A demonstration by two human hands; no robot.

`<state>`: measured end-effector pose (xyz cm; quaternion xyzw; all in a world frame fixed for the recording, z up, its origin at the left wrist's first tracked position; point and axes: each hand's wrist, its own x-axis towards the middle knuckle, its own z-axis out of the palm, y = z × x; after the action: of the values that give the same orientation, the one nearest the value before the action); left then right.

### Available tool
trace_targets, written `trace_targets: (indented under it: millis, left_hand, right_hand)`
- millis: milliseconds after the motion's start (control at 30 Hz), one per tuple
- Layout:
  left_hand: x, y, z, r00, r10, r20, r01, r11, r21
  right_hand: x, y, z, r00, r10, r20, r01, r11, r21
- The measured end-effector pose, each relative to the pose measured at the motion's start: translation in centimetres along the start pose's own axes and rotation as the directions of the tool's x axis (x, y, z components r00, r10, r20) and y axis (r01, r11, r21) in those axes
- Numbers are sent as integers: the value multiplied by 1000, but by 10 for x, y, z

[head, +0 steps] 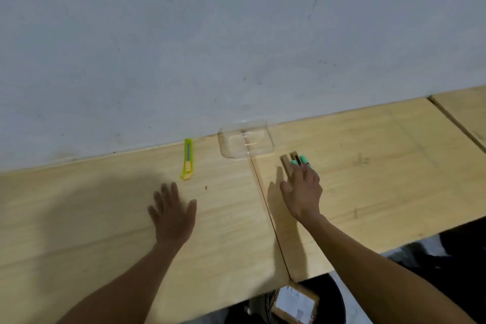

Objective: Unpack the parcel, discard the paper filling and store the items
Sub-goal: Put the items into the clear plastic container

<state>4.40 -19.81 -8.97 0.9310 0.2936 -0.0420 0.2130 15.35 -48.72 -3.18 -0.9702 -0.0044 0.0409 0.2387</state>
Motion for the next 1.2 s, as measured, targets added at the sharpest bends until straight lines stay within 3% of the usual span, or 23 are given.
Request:
trace_targets:
  millis: [233, 533, 767, 867, 967, 1033, 1133, 1200]
  left_hand:
    - [8, -6, 15, 991, 103, -83, -85, 978, 190]
    - [7, 0, 11, 991, 62, -117, -35, 974, 224]
    - [7, 1, 7, 992, 63, -108, -38, 974, 223]
    - [6, 1, 7, 991, 69, -115, -43, 975, 220]
    - [6, 1, 6, 991, 65, -113, -38, 973, 227]
    - [6, 2, 5, 992, 66, -111, -38, 971, 237]
    - [6, 2, 5, 992, 58, -114, -28, 969, 244]
    - [6, 1, 5, 993, 54, -104, -28, 970, 241]
  right_hand:
    - [53, 8, 4, 994, 84, 69, -75, 989, -129]
    - [62, 11, 9, 991, 75, 107, -46, 967, -251]
    - [66, 0, 2, 978, 131, 160, -118, 989, -90]
    - [65, -7, -5, 991, 111, 79, -117, 990, 79]
    - [70, -29, -8, 999, -20, -28, 26, 968, 251]
    - [84, -50, -10, 985, -174, 16, 163, 948, 275]
    - [116, -78, -10, 878, -439, 189, 436, 898, 59]
    - [138, -95, -8, 791, -519, 325, 579, 806, -121]
